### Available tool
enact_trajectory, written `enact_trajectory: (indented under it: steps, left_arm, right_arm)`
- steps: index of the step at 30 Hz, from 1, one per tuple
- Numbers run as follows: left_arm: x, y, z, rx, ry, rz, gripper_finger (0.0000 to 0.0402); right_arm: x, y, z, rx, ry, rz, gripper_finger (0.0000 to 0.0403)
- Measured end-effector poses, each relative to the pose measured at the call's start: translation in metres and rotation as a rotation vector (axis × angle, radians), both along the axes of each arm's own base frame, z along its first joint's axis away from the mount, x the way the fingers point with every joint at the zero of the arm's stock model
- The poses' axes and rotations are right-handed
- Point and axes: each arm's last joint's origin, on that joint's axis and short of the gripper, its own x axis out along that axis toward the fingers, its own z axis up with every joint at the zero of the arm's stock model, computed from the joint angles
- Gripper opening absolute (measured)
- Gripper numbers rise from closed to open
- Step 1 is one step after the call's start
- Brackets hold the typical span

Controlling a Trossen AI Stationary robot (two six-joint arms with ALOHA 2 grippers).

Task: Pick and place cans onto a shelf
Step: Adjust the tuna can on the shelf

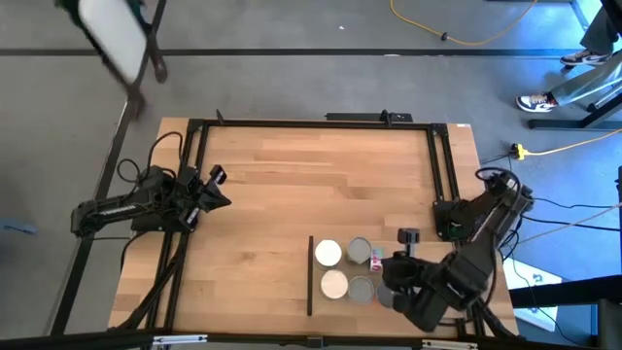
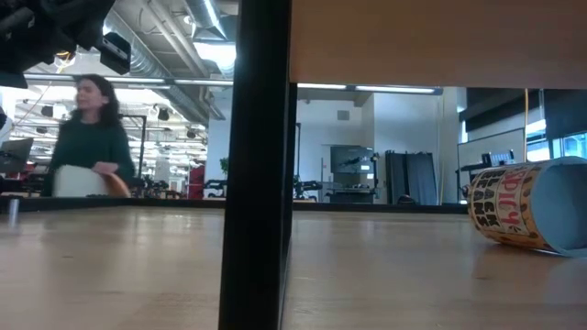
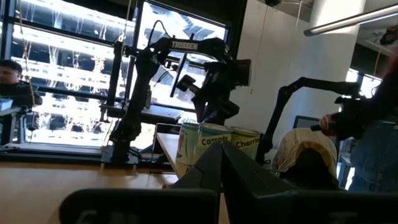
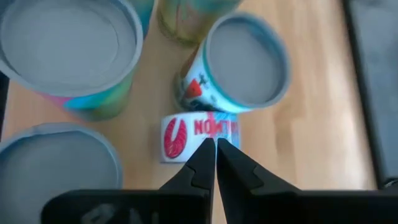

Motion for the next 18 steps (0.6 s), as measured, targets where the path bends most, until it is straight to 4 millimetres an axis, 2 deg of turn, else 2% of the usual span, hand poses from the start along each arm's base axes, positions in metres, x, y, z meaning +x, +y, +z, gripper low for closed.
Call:
enact_trajectory:
  steps: [12, 18]
  left_arm:
    - [0.0, -0.001, 0.0, 0.017, 0.005, -0.042, 0.0]
    - [0.0, -0.001, 0.0, 0.018, 0.005, -0.043, 0.0]
  right_arm:
    - [0.02, -0.014, -0.002, 0.115, 0.103, -0.005, 0.0018]
    - [0.026, -0.02, -0.002, 0.119, 0.128, 0.001, 0.0018]
